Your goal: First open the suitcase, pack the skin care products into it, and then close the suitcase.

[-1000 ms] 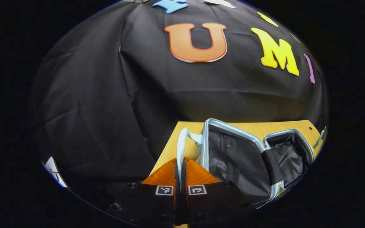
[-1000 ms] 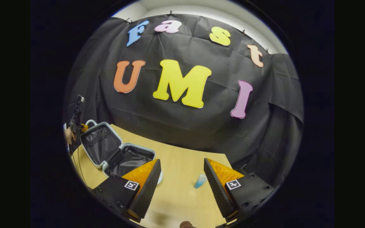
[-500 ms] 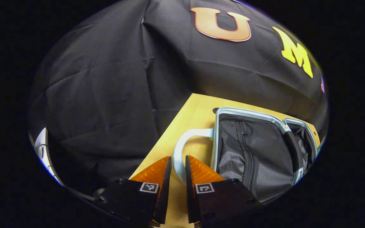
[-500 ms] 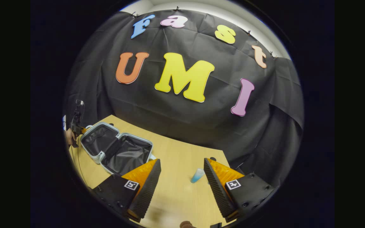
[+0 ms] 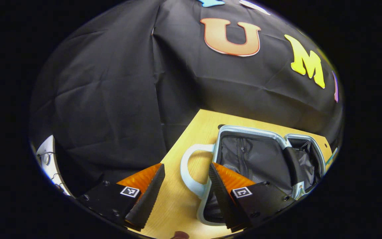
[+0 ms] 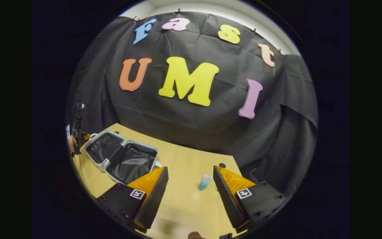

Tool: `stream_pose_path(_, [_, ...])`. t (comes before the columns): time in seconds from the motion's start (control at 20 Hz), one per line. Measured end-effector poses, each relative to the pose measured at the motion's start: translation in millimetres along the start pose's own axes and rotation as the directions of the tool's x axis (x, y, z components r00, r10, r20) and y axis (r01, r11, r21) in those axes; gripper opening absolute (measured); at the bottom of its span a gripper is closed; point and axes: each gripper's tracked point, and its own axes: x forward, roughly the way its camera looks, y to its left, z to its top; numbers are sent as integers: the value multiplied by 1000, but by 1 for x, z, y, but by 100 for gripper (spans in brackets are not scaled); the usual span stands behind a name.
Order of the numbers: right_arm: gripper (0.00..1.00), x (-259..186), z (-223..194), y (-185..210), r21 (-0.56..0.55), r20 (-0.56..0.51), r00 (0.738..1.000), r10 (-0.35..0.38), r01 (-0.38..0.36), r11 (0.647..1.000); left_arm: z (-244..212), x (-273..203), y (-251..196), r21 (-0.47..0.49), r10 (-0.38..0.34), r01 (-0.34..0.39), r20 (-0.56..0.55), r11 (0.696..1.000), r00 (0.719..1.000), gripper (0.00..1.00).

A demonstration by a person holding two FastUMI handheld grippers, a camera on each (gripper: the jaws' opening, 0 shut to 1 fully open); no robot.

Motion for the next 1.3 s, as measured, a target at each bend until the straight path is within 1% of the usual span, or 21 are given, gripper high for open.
stream_pose_path(0.05, [81,0,-3,-6,5,2,1000,7,-7,1000,12,-16,-9,-5,-4,4,32,1000,999,87])
stream_pose_path(0.1, [81,-1,-7,-13,13,3,1000,13,-13,1000,22,-31,-21,-6,-7,7,59,1000,998,98])
stream_pose_path(0.15, [81,0,-8,-21,26,6,1000,19,-19,999,29,-45,-34,-2,-2,3,87,1000,996,92])
stream_pose_path(0.2, [81,2,-12,-31,40,6,1000,21,-21,999,34,-58,-46,10,5,-7,105,1000,994,100])
stream_pose_path(0.35, [81,9,-25,-58,89,4,999,35,-36,995,43,-98,-93,47,1,-8,144,999,990,99])
stream_pose_path(0.5, [81,19,-36,-88,101,19,999,45,-47,994,46,-119,-158,65,-66,56,160,996,985,99])
stream_pose_path(0.55, [82,23,-40,-98,104,22,999,43,-45,994,42,-121,-179,73,-83,72,156,995,984,99])
stream_pose_path(0.75, [81,37,-58,-138,123,8,999,33,-33,992,18,-142,-274,85,-181,172,127,982,975,99])
stream_pose_path(0.8, [81,41,-64,-148,124,-1,1000,28,-28,992,11,-147,-300,90,-212,203,115,975,970,99])
stream_pose_path(0.9, [81,48,-73,-163,131,-15,1000,22,-20,991,-4,-157,-345,113,-246,233,110,966,963,99])
stream_pose_path(1.0, [81,53,-84,-174,147,-30,999,32,-27,989,-28,-161,-391,133,-303,292,72,947,950,99])
stream_pose_path(1.15, [81,61,-98,-184,149,-47,998,37,-30,988,-55,-163,-445,167,-349,339,36,926,936,99])
stream_pose_path(1.3, [81,71,-114,-185,167,-82,995,64,-49,985,-78,-159,-486,190,-367,361,-5,913,930,99])
